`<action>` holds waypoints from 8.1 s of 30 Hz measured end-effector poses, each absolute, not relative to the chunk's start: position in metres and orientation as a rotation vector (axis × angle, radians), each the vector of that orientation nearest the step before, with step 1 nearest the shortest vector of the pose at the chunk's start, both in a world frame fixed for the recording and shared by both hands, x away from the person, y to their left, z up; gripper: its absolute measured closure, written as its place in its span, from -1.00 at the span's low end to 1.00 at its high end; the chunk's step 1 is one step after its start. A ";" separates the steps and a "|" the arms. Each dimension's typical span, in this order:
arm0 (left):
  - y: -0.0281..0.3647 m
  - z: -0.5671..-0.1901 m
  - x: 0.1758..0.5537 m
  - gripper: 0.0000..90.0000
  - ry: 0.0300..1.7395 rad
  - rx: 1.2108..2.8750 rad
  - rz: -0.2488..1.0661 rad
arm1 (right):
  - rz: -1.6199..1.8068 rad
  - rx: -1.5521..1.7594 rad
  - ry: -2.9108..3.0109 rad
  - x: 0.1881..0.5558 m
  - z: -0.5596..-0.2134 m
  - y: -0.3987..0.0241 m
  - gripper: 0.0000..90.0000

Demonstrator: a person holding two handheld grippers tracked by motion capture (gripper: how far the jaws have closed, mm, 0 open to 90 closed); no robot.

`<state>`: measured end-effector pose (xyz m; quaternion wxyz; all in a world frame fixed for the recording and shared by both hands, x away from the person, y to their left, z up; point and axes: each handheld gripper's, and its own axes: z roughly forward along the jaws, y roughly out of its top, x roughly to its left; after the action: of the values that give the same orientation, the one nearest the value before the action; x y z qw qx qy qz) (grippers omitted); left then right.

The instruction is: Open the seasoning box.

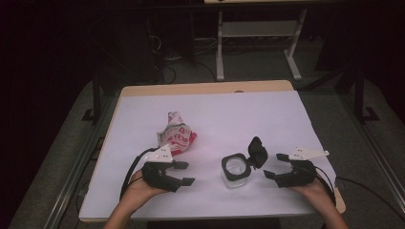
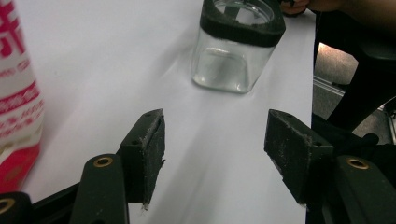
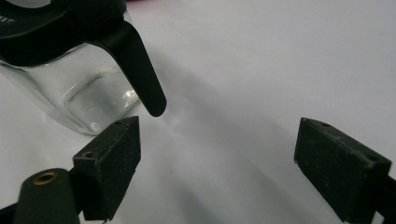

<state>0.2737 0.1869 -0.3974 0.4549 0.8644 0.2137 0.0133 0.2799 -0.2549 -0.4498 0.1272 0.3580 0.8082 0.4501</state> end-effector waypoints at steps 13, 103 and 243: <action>0.230 -0.406 0.267 -0.16 0.658 2.113 0.060 | 1.303 1.040 2.350 0.279 -0.450 -0.255 -0.68; 0.232 -0.399 0.350 1.00 0.685 2.042 0.425 | 1.296 1.043 2.358 0.282 -0.452 -0.254 -0.68; 0.187 -0.274 0.277 1.00 0.422 1.902 0.160 | 1.460 0.737 2.264 0.260 -0.394 -0.057 1.00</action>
<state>0.2772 0.1874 -0.2735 0.5592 0.8066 0.1790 0.0680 0.2605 -0.0567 -0.3936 0.1734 0.2598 0.7984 0.5147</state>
